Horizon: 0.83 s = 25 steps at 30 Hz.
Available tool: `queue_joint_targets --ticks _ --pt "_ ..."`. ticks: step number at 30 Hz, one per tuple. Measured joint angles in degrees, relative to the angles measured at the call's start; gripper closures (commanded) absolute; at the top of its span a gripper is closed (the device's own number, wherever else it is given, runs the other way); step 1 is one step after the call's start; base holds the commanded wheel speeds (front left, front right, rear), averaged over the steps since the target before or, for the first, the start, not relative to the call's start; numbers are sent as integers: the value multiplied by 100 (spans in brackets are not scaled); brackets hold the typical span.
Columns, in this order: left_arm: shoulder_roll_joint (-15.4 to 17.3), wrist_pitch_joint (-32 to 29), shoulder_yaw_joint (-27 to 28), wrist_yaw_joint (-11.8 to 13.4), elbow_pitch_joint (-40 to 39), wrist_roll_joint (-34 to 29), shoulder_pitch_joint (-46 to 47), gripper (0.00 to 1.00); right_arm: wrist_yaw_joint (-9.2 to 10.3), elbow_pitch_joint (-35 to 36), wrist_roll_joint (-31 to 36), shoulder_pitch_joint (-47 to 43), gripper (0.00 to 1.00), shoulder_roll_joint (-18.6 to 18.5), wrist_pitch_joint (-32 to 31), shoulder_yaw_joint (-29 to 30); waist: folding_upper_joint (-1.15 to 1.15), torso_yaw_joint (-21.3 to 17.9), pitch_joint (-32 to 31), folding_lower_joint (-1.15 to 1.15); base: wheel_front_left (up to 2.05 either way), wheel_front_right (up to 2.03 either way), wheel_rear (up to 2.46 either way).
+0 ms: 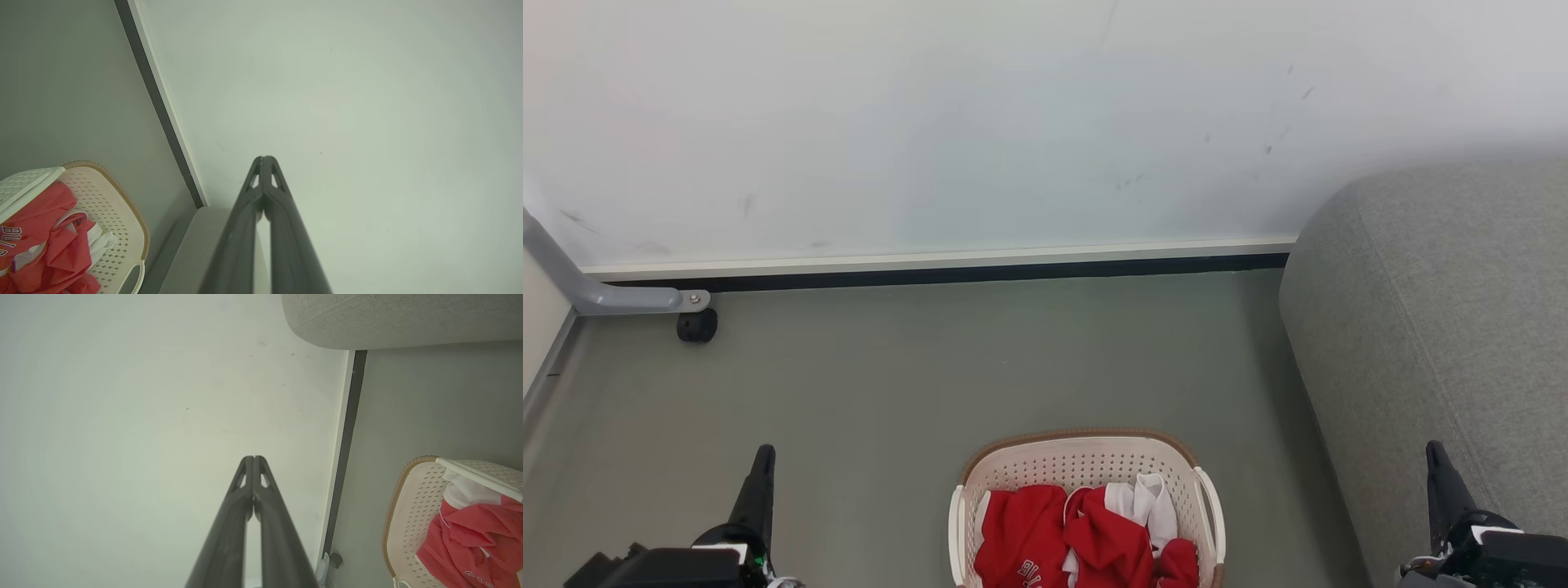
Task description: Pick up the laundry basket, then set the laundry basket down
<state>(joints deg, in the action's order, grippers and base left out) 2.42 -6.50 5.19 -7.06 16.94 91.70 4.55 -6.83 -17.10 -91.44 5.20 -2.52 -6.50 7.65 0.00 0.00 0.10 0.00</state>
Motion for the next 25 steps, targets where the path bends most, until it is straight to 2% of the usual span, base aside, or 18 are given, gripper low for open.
queue_joint_targets --ticks 25 --pt "0 0 -1 0 1 0 0 100 -7 2 0 0 100 0 0 -1 0 0 0 0 0 0 0"
